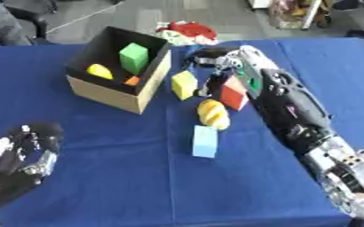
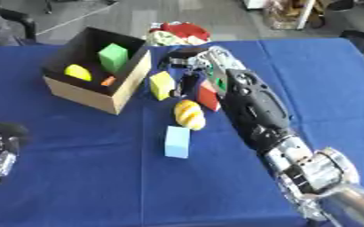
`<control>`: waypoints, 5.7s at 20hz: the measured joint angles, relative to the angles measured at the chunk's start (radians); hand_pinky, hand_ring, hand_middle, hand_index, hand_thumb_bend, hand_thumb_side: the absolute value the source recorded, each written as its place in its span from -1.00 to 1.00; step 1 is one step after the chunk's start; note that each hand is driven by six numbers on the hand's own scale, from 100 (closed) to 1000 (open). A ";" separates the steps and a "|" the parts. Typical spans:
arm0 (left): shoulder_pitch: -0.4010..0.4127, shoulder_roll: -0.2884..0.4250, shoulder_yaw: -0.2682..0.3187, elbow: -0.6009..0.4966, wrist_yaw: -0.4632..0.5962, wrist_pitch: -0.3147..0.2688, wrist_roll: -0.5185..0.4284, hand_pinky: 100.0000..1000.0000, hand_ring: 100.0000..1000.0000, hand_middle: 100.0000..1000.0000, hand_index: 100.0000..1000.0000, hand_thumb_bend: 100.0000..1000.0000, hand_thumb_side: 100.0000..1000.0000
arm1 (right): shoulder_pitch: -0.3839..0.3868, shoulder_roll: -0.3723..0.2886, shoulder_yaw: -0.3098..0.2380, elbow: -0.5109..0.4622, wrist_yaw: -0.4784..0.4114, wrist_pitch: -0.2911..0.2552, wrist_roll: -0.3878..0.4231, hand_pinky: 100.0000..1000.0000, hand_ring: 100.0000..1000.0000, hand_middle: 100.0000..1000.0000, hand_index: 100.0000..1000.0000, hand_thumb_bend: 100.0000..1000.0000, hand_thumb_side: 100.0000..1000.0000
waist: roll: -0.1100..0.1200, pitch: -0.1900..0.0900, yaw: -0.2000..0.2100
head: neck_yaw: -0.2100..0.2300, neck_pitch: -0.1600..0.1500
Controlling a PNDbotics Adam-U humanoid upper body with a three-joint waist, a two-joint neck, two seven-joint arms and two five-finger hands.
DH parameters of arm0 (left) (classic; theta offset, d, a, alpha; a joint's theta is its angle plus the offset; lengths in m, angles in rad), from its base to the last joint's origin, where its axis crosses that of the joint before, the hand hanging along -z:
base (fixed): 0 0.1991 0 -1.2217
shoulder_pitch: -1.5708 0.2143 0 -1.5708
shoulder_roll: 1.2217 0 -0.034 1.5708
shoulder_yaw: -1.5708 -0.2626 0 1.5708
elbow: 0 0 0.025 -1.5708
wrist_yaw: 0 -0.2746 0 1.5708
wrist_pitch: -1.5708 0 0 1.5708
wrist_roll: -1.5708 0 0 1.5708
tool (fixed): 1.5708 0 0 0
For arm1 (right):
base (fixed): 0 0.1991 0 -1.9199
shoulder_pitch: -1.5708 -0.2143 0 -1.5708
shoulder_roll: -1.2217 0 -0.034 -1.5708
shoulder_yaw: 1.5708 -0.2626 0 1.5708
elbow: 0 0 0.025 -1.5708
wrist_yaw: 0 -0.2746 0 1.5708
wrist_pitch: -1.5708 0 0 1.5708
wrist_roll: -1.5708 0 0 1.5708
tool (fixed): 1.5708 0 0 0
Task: Pick up objects on the table and place them in the box.
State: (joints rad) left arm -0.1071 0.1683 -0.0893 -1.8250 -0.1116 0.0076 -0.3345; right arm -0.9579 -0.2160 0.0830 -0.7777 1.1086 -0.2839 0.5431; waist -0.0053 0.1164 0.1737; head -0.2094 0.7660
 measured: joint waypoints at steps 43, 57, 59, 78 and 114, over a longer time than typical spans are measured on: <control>0.001 -0.001 -0.006 0.000 0.005 0.006 -0.003 0.41 0.26 0.24 0.40 -1.00 -0.61 | -0.112 0.079 -0.057 -0.093 0.278 0.088 -0.584 0.63 0.31 -0.13 0.09 -0.74 -1.00 | 0.000 0.000 0.034 | -0.044 0.000; -0.002 -0.001 -0.012 0.000 0.010 0.006 -0.009 0.41 0.25 0.23 0.40 -1.00 -0.60 | -0.088 0.186 -0.026 -0.036 0.358 0.087 -0.561 0.72 0.59 0.67 0.98 0.26 -0.49 | 0.000 0.000 0.062 | -0.069 0.000; -0.002 -0.001 -0.012 0.000 0.010 0.006 -0.009 0.41 0.25 0.23 0.40 -1.00 -0.60 | -0.088 0.186 -0.023 -0.052 0.378 0.113 -0.600 0.71 0.57 0.65 0.97 0.22 -0.54 | 0.000 0.000 0.060 | -0.070 0.000; 0.010 0.006 0.001 0.001 0.001 0.008 0.008 0.41 0.24 0.23 0.40 -1.00 -0.60 | 0.063 -0.212 0.085 -0.318 -0.340 -0.040 0.043 0.82 0.70 0.72 0.92 -0.23 -0.44 | -0.003 -0.012 -0.025 | -0.022 0.000; 0.017 0.008 0.006 0.001 0.000 0.012 0.013 0.41 0.24 0.23 0.40 -1.00 -0.58 | -0.010 -0.098 -0.023 -0.111 0.005 0.105 -0.124 0.37 -0.06 -0.15 0.18 -0.70 -1.00 | -0.004 -0.017 -0.014 | -0.023 0.000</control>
State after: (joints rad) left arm -0.0906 0.1766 -0.0832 -1.8239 -0.1111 0.0196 -0.3214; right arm -0.9674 -0.3138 0.0602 -0.8884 1.1139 -0.1792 0.4194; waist -0.0090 0.0991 0.1592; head -0.2326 0.7661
